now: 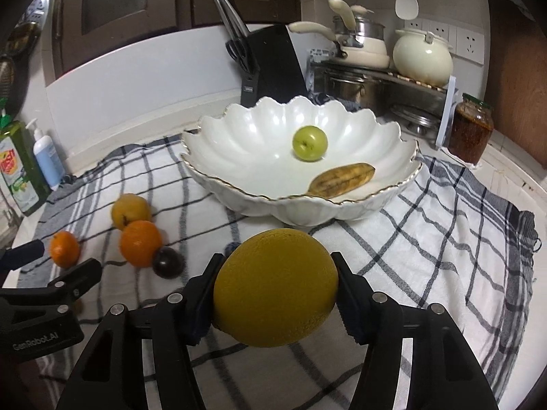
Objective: Organize fruits
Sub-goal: 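Grasp the yellow lemon with the right tool, then grasp the small brown fruit with the left tool while the right tool holds the lemon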
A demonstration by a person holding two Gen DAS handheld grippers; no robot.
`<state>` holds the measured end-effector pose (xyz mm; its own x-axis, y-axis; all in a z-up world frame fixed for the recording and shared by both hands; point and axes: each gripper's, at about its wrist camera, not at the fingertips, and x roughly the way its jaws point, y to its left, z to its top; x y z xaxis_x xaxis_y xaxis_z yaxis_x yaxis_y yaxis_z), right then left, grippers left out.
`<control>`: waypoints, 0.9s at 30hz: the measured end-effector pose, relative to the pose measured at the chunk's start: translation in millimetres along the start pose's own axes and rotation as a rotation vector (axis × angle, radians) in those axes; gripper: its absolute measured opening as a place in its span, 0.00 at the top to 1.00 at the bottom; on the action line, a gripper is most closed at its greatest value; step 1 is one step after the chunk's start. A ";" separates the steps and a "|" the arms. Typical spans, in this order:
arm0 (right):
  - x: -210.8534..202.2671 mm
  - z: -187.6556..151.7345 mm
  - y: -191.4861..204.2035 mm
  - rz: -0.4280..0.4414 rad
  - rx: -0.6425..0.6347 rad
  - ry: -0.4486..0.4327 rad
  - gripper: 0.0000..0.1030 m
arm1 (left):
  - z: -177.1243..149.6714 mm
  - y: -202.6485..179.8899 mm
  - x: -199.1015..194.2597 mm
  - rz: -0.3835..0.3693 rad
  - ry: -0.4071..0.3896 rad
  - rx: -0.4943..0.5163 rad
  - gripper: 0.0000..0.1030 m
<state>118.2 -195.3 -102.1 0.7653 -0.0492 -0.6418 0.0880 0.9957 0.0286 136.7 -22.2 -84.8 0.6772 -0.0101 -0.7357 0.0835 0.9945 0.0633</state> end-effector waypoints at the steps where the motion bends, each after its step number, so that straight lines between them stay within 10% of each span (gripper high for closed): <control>1: -2.5 -0.3 2.5 0.003 -0.003 -0.002 0.41 | -1.3 2.3 -2.7 0.000 -0.004 -0.002 0.00; 17: -21.0 -18.7 35.3 0.062 -0.044 -0.002 0.41 | -37.2 35.7 -17.5 0.003 -0.022 -0.037 0.03; 27: -16.3 -22.0 34.6 0.066 -0.039 0.015 0.41 | -45.2 27.9 5.9 -0.012 0.048 -0.024 0.33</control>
<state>94.7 -158.3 -107.5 0.7592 0.0170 -0.6507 0.0131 0.9991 0.0415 110.1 10.2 -117.8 0.6402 -0.0173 -0.7680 0.0735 0.9965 0.0388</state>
